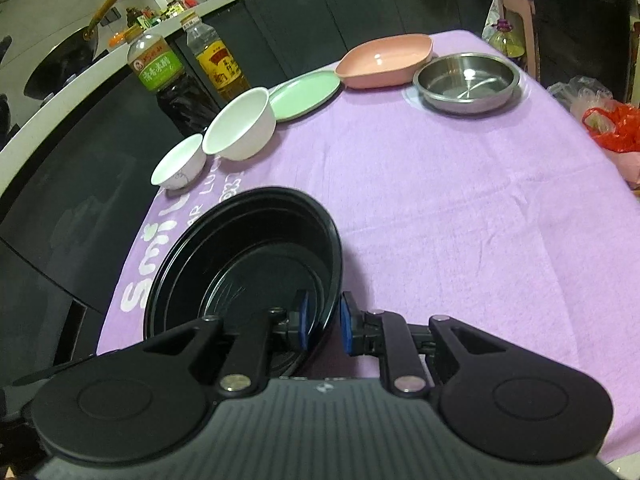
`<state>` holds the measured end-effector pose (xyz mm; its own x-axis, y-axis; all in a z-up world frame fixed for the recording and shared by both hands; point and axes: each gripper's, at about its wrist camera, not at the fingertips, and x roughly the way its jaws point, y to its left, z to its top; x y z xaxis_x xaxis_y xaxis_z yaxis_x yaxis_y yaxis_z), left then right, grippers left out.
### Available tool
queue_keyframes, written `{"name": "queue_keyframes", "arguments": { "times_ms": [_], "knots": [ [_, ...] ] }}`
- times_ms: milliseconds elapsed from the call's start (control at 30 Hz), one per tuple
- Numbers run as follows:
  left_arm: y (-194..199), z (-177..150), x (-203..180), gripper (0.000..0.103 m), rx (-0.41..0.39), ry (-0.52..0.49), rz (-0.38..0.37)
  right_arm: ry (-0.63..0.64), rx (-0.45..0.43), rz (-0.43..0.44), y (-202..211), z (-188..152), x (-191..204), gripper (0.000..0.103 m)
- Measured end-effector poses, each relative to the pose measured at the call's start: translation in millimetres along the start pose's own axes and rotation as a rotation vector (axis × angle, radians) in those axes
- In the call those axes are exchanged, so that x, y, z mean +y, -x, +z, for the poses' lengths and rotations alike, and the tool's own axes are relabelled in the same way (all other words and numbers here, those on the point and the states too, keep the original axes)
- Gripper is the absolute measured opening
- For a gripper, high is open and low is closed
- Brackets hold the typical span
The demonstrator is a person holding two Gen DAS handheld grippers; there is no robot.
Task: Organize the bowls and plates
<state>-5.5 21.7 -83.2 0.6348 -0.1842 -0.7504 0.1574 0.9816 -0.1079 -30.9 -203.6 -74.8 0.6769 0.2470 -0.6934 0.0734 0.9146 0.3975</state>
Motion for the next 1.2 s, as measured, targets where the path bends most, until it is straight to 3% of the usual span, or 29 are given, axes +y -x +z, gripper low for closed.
{"name": "queue_keyframes", "arguments": {
  "times_ms": [167,267,467,567,633,1200],
  "knots": [
    [9.9,3.9,8.9,0.029,-0.027,0.027,-0.006,-0.009,-0.004,0.005,2.6,5.0,-3.6,0.02],
    [19.2,9.8,17.6,0.029,-0.072,0.046,0.019,-0.011,-0.039,0.001,9.5,12.3,-5.2,0.029],
    [33.0,26.0,36.2,0.031,-0.245,0.092,0.069,-0.001,-0.099,0.009,19.3,32.7,-4.6,0.035],
    [39.2,31.2,46.3,0.04,-0.372,0.143,0.091,0.024,-0.113,0.004,18.3,41.9,-0.9,0.035],
    [40.3,35.8,49.3,0.04,-0.418,0.157,0.104,0.043,-0.12,0.0,16.7,46.8,1.2,0.035],
    [-21.3,107.6,48.3,0.041,-0.275,0.098,0.156,0.172,-0.096,-0.014,-18.2,116.0,16.5,0.035]
  ]
}}
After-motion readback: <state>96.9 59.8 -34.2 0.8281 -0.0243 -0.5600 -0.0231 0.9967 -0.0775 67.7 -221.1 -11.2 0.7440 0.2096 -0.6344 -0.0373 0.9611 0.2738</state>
